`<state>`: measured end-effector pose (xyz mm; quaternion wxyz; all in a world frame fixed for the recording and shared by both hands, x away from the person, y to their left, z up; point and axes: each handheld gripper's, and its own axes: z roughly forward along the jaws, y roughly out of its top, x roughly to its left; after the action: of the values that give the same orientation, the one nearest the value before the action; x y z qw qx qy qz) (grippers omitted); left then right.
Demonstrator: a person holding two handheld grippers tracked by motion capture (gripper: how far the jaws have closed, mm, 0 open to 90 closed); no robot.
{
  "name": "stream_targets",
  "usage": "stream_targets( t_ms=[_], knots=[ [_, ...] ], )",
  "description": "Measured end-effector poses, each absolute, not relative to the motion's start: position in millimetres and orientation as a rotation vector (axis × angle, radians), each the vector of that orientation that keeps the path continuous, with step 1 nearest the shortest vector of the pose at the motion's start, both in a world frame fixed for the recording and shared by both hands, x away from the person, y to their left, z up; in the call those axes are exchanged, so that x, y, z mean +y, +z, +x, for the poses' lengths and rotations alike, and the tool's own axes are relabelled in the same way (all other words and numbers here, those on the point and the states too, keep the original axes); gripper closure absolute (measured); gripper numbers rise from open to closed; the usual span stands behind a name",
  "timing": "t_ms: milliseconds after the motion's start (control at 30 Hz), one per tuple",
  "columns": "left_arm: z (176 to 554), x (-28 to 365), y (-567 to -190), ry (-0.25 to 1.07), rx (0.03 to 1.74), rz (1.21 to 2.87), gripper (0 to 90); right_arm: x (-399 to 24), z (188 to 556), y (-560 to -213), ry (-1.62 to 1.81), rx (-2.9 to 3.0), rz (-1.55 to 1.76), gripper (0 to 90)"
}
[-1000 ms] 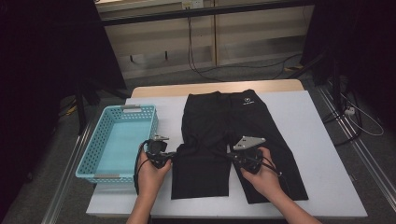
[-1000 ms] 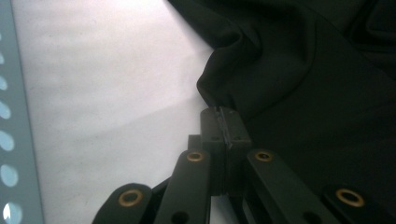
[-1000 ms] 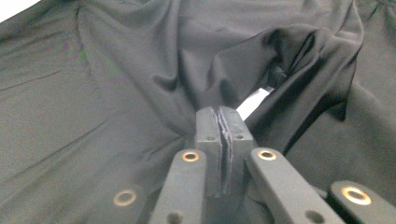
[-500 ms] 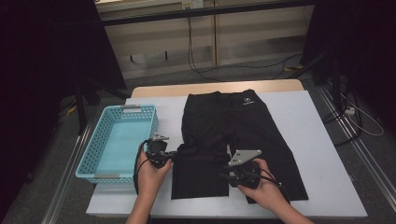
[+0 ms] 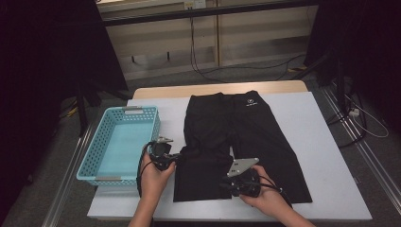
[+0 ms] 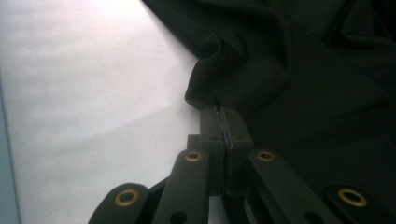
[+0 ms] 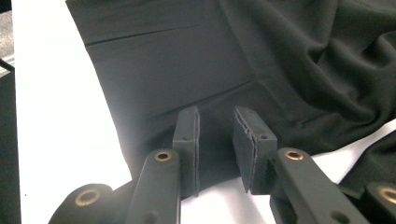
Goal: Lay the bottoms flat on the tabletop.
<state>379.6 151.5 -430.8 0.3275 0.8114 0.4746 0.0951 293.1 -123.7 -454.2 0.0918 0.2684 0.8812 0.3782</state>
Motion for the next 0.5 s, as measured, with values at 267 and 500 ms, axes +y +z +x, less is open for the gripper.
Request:
stream_targets(
  t_ms=[267,500],
  knots=[
    [381,151,-431,0.254,1.245,2.117,89.1,-117,281,-447,1.182,2.663,0.722,63.4],
    [381,149,-431,0.245,1.247,2.119,89.1,-103,272,-454,1.159,2.705,0.592,61.9]
  ],
)
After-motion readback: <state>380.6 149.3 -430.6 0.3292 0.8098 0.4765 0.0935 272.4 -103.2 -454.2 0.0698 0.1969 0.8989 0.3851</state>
